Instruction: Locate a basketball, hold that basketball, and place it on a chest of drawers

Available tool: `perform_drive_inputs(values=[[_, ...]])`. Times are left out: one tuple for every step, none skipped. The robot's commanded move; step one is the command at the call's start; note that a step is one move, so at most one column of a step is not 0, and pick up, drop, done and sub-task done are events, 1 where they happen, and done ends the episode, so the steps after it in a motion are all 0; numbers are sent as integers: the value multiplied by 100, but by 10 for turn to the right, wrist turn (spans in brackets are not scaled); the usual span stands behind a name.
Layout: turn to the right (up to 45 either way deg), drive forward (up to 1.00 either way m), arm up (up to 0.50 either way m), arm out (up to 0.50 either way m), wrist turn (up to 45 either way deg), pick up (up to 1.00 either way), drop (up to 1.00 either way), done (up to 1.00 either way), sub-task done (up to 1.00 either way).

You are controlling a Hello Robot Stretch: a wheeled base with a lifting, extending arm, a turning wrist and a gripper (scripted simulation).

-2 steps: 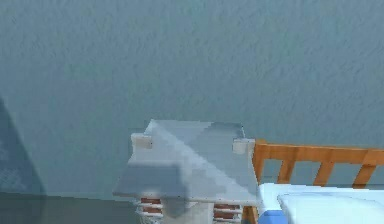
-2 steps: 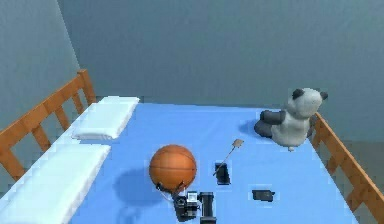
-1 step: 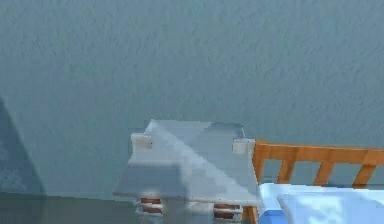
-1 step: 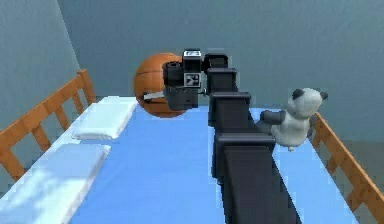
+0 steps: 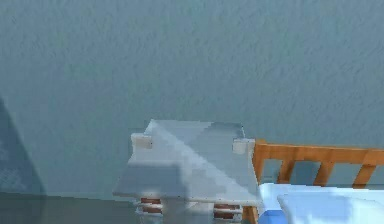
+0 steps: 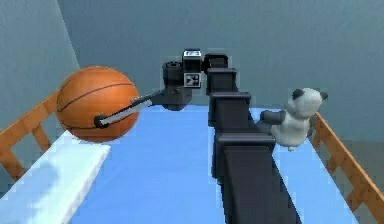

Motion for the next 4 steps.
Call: perform_drive_inputs(values=[[0,0,0,0,-450,0,0,0,0],[0,0,0,0,-210,0,0,0,0],[0,0,0,-26,0,0,0,0,0],[-450,0,0,0,0,0,0,0,0]])
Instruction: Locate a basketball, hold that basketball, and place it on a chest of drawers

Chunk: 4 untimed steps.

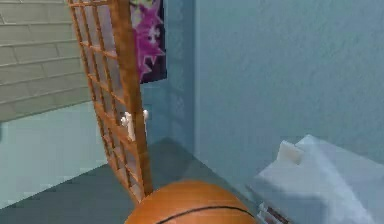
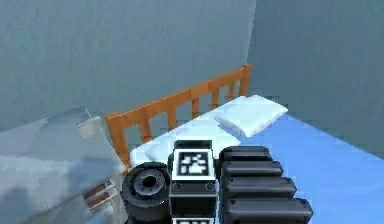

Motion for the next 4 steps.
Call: perform_drive_inputs(values=[[-390,0,0,0,0,0,0,0,0],[0,10,0,0,0,0,0,0,0],[-450,0,0,0,0,0,0,0,0],[-450,0,0,0,0,0,0,0,0]])
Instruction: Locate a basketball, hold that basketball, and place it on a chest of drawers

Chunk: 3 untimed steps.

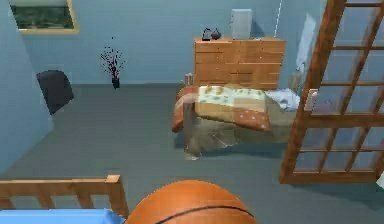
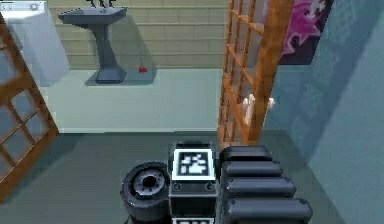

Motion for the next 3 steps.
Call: perform_drive_inputs(values=[[0,100,0,0,0,0,0,0,0],[-360,0,0,0,0,0,0,0,0],[0,85,0,0,0,0,0,0,0]])
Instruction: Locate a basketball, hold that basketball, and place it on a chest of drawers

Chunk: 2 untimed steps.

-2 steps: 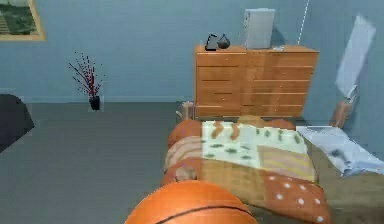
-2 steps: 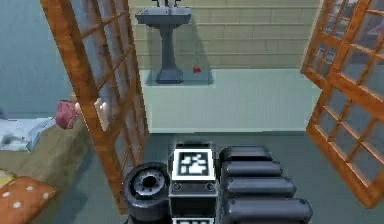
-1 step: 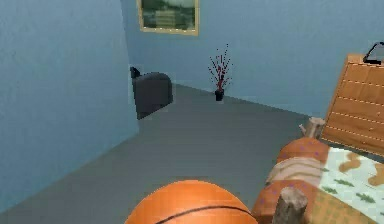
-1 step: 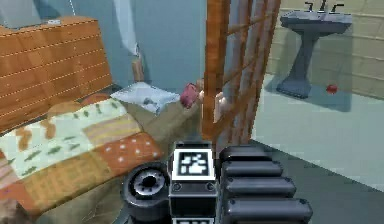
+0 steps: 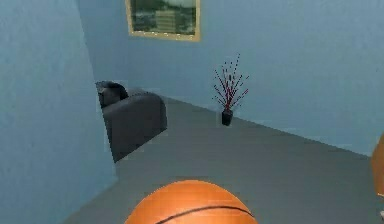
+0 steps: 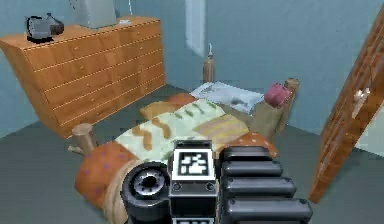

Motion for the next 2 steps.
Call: perform_drive_inputs(values=[[210,0,0,0,0,0,0,0,0],[0,10,0,0,0,0,0,0,0]])
